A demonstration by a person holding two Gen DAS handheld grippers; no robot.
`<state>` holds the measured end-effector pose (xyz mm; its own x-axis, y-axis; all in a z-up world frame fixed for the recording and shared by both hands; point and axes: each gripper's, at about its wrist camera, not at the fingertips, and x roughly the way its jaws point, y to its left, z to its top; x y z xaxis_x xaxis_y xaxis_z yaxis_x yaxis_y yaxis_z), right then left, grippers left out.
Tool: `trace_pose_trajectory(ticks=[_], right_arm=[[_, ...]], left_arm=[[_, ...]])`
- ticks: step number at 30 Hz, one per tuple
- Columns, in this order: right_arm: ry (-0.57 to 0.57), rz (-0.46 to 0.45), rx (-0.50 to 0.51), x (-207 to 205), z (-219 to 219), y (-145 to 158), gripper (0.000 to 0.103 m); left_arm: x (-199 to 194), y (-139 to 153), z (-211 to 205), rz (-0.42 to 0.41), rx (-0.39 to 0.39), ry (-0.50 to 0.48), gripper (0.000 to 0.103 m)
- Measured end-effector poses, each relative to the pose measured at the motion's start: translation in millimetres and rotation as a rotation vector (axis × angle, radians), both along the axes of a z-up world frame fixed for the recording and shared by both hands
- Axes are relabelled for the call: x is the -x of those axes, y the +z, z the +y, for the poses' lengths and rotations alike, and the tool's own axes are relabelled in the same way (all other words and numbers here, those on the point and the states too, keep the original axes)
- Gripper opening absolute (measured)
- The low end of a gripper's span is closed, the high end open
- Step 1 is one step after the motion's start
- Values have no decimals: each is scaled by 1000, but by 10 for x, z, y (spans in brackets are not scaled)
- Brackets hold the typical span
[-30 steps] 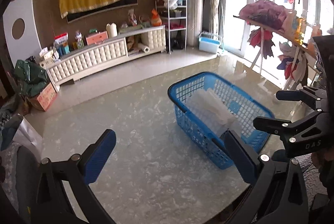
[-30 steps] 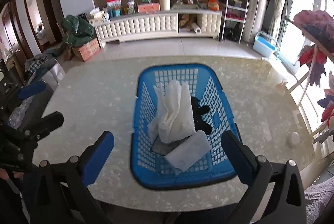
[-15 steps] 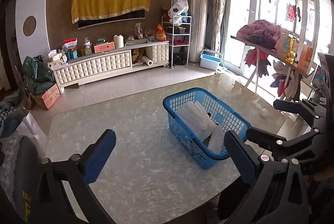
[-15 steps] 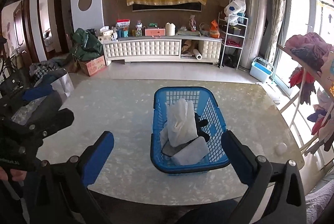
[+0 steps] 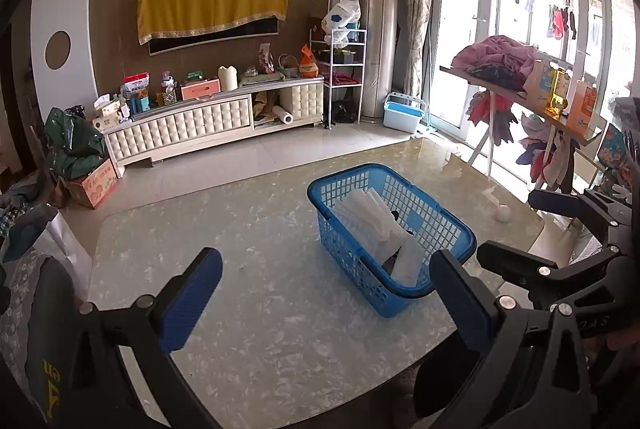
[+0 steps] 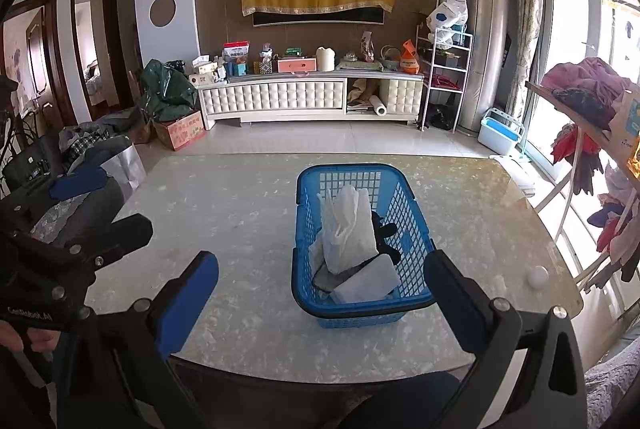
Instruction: Organize soft objects
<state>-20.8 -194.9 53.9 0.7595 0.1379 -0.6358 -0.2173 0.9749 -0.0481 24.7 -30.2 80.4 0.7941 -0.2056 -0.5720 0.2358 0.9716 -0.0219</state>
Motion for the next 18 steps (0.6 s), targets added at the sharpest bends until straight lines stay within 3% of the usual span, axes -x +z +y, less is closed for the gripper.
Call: trace_pose_trajectory(ticks=[18], right_arm=[[-3, -14, -1, 96, 25, 18, 103]], left_arm=[[45, 25, 18, -6, -12, 22, 103]])
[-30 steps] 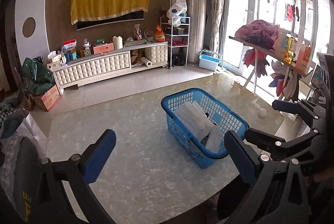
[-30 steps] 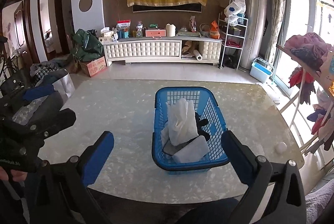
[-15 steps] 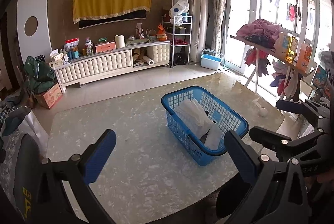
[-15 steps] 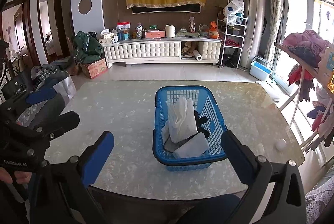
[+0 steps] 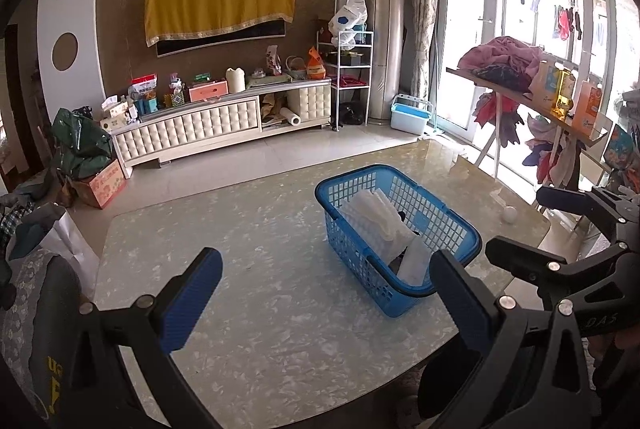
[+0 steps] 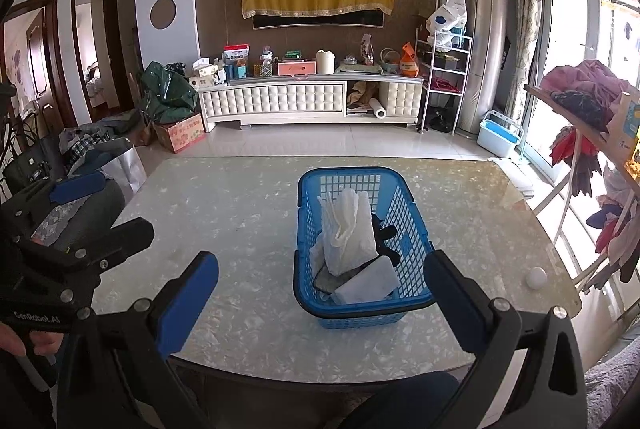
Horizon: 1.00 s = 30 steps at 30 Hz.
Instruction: Organize soft objects
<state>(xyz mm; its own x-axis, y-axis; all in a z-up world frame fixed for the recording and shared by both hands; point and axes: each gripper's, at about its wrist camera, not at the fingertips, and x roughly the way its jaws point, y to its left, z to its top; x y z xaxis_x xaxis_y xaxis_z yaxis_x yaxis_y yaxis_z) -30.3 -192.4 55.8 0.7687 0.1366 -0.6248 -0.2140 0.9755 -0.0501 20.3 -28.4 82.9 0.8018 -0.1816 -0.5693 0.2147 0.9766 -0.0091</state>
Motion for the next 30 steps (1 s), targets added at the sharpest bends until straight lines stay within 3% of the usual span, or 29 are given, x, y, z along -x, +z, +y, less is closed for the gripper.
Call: trace_pose_trajectory(ticks=[30], right_arm=[[-2, 27, -8, 9, -25, 41, 103]], left_arm=[[57, -16, -3, 18, 8, -13, 103]])
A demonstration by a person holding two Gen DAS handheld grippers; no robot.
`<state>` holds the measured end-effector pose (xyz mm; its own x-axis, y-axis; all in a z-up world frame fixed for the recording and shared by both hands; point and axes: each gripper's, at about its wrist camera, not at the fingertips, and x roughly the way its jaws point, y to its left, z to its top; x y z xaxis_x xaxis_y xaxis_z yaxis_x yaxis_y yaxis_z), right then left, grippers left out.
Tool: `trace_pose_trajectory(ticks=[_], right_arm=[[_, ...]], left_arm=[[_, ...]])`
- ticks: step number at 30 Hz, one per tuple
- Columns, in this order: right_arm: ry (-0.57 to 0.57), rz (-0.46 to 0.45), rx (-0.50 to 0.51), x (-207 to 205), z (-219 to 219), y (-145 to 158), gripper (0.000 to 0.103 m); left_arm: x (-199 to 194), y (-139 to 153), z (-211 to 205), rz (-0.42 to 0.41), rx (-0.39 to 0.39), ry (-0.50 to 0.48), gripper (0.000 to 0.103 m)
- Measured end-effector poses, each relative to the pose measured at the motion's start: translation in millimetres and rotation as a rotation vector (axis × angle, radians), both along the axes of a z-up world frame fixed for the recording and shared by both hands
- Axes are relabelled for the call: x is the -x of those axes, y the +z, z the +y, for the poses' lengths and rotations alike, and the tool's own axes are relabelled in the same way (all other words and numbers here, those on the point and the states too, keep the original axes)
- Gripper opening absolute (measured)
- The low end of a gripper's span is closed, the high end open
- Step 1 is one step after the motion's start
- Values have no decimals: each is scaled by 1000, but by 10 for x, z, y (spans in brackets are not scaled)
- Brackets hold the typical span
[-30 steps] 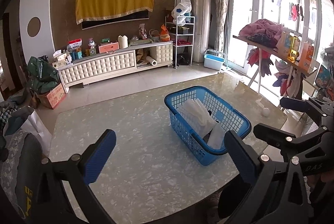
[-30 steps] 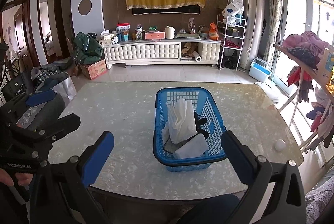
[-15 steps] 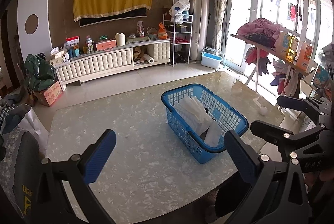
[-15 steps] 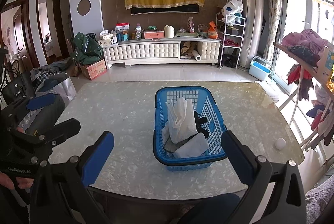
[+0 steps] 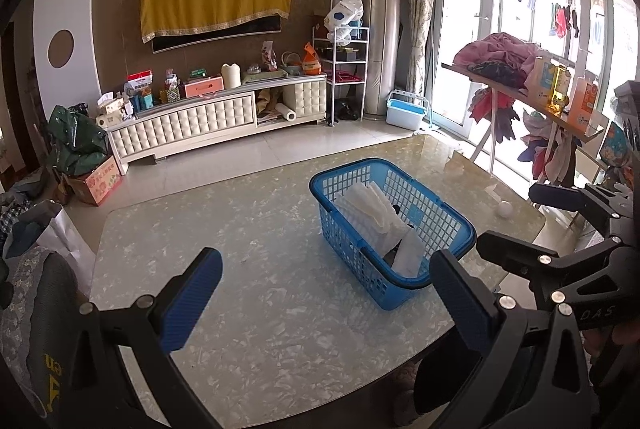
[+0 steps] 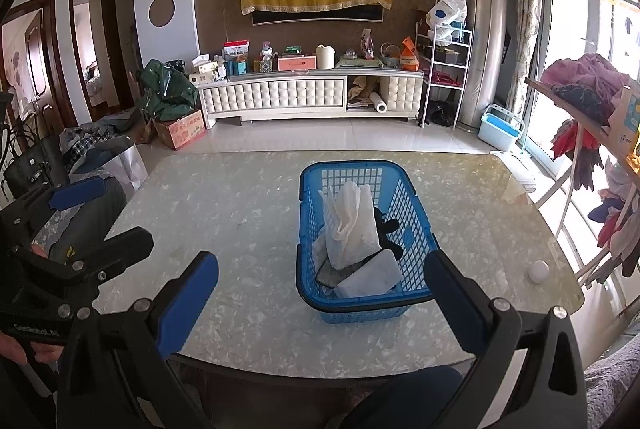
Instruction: Organize soft objects
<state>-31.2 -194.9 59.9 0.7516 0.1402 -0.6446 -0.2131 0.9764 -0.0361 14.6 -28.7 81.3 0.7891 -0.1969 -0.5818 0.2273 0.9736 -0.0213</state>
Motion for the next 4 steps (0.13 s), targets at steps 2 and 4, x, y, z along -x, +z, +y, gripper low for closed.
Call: trace_pose_trajectory(ticks=[2, 4], right_arm=[[1, 2, 0, 0, 4, 4, 103], [2, 2, 1, 3, 5, 10, 103]], left_arm=[[5, 0, 4, 1, 1, 0, 103], [18, 0, 8, 1, 2, -4, 103]])
